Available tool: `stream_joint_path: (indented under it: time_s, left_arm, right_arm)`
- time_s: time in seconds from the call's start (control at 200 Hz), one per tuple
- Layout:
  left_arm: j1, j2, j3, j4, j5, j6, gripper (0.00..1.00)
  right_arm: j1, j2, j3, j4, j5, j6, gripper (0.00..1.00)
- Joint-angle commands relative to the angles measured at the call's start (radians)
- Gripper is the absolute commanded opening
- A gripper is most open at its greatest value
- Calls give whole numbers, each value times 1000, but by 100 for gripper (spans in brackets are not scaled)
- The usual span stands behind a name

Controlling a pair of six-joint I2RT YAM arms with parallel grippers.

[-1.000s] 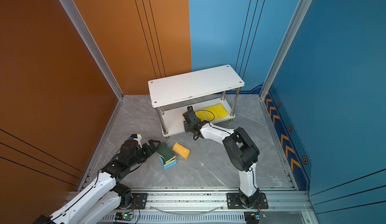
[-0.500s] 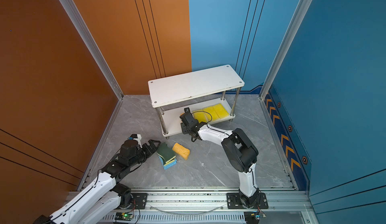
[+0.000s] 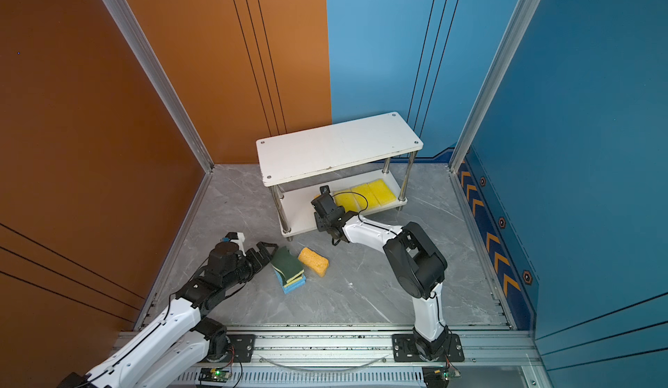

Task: Place and organize the cleaning sponges onto the shelf
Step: 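Lower the orange sponge beside the yellow sponges and open the right gripper, then withdraw the right gripper from the shelf toward the second orange sponge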

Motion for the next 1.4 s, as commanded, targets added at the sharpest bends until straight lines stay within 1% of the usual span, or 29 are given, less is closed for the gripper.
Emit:
stream_joint_path:
  time_s: [0.0,0.205,0.456,0.751,1.262,1.397]
  left_arm:
    - [6,-8,9,-17,-13,11,98]
    - [6,-5,11,-16,-12,11,98]
    - [6,-2,13,-16,-12,12,98]
    - [6,4,16,-16,-11,12,97]
    - [3,17,22,-13,-12,12,98]
    - [2,20,26,-13,-14,12,98]
  right_arm:
    - [-1,-18,17,-6,35,-5,64]
    - [-1,-14,19,-10,24,-1,65]
    - [-1,-14,18,-10,24,-7,71]
    - [-1,-27,18,-9,21,-12,72]
    - [0,-145,-24,-40,-7,-64,75]
    - [0,-196,-50,-69,-51,-88,77]
